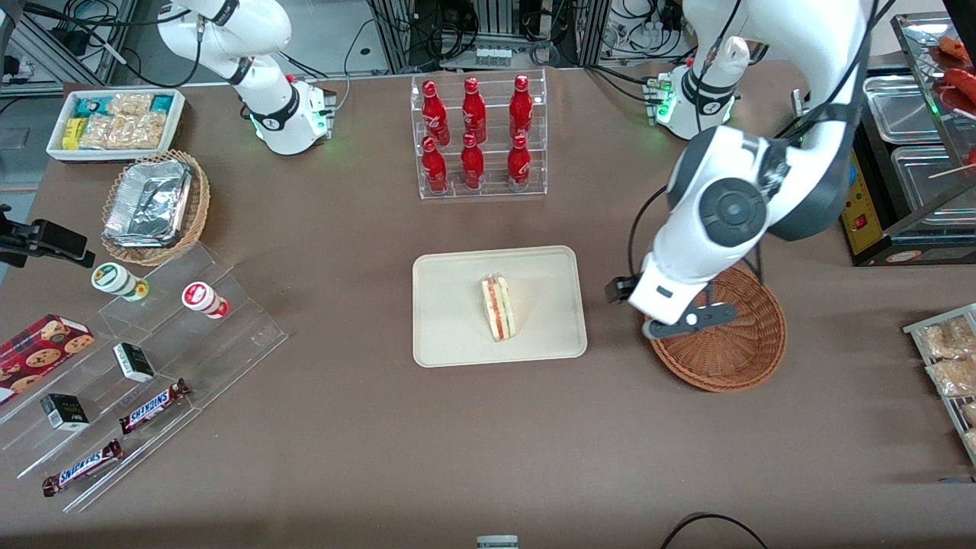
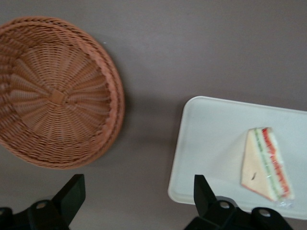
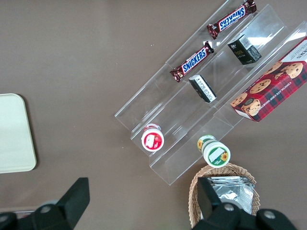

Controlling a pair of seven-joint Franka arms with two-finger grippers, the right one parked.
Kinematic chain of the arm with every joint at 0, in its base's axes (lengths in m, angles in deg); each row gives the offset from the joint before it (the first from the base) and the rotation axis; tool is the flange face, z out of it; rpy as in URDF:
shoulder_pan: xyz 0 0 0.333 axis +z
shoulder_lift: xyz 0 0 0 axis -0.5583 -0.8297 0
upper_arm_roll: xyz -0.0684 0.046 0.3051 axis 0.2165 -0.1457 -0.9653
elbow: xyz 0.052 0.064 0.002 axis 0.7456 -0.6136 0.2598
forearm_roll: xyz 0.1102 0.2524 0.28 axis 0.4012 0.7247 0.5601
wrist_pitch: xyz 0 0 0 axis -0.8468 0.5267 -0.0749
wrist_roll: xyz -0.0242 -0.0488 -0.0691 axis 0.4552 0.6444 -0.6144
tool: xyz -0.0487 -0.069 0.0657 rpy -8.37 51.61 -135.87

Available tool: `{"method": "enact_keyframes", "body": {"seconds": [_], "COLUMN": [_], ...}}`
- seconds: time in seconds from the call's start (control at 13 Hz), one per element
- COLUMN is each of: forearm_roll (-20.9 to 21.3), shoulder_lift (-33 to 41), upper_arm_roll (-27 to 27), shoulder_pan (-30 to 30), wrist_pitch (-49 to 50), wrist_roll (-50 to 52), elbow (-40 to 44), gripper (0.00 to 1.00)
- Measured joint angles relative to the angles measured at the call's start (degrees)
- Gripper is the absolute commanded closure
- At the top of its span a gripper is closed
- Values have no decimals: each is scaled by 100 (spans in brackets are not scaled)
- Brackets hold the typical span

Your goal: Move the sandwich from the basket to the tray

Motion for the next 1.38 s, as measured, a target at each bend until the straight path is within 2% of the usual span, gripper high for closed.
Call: {"method": "enact_keyframes", "body": {"seconds": [0.23, 0.46, 0.69, 0.92, 1.15, 1.38], "forearm_roll": [0, -3, -3, -3, 4, 5], "shoulder_lift": [794, 1264, 1530, 1642, 1674, 1745], "upper_arm_roll": [-42, 347, 554, 560, 468, 255], "shoulder_pan": [388, 1284, 1937, 2343, 2470, 2472], "wrist_pitch": [16, 496, 1055, 1813, 2156, 2255], "wrist_roll": [-782, -1706, -2639, -3402, -3790, -4088], "elbow": [-831, -1082, -1037, -655, -253, -190], "gripper": [0, 0, 0, 0, 0, 0]}}
